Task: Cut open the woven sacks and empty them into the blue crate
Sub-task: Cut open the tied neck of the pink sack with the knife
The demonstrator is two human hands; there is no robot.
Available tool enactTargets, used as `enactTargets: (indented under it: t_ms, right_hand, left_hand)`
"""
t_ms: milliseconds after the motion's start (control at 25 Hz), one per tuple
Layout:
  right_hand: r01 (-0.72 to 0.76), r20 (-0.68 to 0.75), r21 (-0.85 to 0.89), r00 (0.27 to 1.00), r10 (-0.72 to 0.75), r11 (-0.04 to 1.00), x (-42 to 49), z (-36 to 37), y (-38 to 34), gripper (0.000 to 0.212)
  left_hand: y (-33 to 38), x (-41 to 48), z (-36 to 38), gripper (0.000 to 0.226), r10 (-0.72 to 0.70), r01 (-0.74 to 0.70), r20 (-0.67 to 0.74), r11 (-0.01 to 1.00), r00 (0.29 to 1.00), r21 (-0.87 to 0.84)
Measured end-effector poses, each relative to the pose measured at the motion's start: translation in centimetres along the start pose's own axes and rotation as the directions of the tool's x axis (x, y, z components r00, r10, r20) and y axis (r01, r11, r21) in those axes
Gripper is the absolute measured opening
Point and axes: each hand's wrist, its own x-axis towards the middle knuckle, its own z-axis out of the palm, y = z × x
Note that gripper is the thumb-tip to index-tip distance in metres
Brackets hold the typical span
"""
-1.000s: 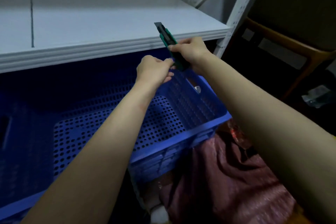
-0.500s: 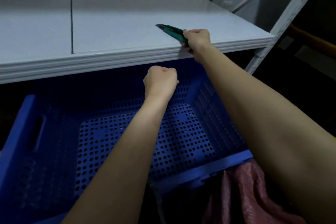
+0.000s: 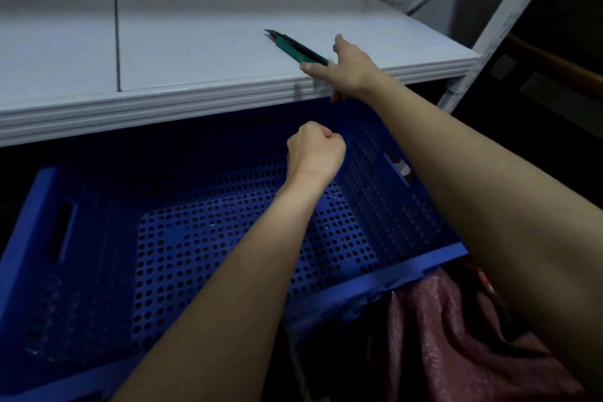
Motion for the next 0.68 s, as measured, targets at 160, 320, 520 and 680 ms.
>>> enactTargets:
  t_ms: [160, 320, 520, 680]
  right_hand:
    - [0.001, -0.046, -0.076, 0.999, -0.005, 0.997, -5.1, -4.1, 3.5, 0.074]
    - [-0.063, -0.204, -0.089, 0.978, 0.044, 0.994, -10.6, -8.5, 8.7, 0.053]
    - [-0.170, -0.260, -0.098, 0.956, 0.140, 0.981, -18.7, -12.6, 14.7, 0.031]
    - [-0.249, -0.285, -0.073, 0.933, 0.219, 0.966, -24.0, -16.2, 17.3, 0.020]
  left_hand:
    - [0.8, -0.6, 2.9, 0.026, 0.030, -0.028, 0.102, 0.999, 0.994, -0.020]
    - [2.7, -2.9, 7.1, 0.024, 0.111, -0.114, 0.261, 0.994, 0.959, -0.005]
    - [5.6, -7.5, 11.8, 0.024, 0.241, -0.275, 0.572, 0.961, 0.784, -0.029]
    - [7.0, -10.2, 15.4, 0.024, 0.250, -0.360, 0.680, 0.933, 0.689, 0.022]
